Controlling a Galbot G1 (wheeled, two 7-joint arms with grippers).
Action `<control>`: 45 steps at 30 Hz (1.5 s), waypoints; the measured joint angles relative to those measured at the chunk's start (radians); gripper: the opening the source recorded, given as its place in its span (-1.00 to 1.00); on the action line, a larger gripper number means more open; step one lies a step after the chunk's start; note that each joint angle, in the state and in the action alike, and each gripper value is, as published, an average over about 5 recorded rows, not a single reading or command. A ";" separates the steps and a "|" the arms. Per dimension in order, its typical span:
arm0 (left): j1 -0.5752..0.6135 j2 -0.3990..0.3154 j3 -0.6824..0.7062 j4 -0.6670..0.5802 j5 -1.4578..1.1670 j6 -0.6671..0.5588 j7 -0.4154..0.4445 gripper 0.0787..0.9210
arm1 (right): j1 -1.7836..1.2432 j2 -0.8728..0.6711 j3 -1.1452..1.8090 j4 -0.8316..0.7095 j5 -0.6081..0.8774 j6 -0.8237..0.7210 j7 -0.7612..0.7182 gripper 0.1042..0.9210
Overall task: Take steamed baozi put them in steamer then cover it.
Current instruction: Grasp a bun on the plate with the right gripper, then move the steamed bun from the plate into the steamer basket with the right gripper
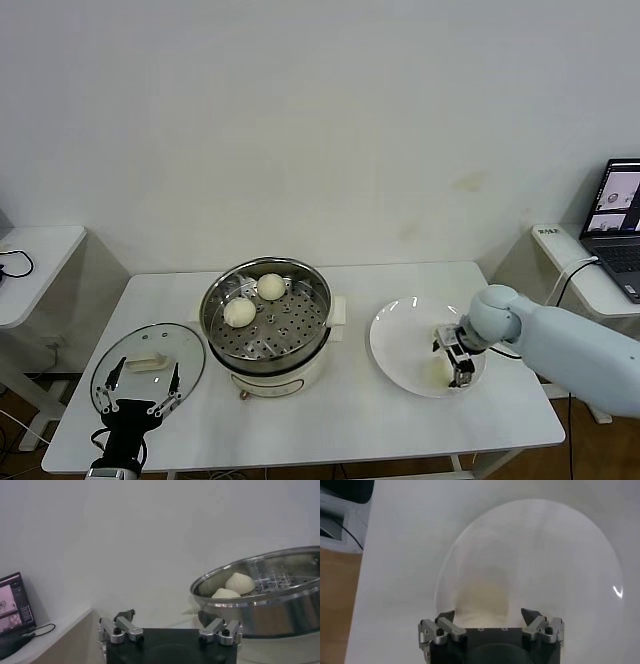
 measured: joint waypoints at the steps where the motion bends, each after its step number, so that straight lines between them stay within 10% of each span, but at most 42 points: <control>1: 0.000 0.000 0.000 0.000 0.000 0.000 0.000 0.77 | 0.000 0.003 0.000 -0.003 -0.002 -0.001 0.000 0.75; 17: -0.001 -0.006 0.000 0.001 -0.001 0.000 0.000 0.77 | 0.002 0.012 0.007 -0.017 -0.006 -0.007 -0.021 0.29; 45: -0.011 0.008 0.002 0.002 -0.006 -0.001 0.000 0.77 | 0.439 0.090 -0.111 -0.002 0.198 -0.022 -0.049 0.32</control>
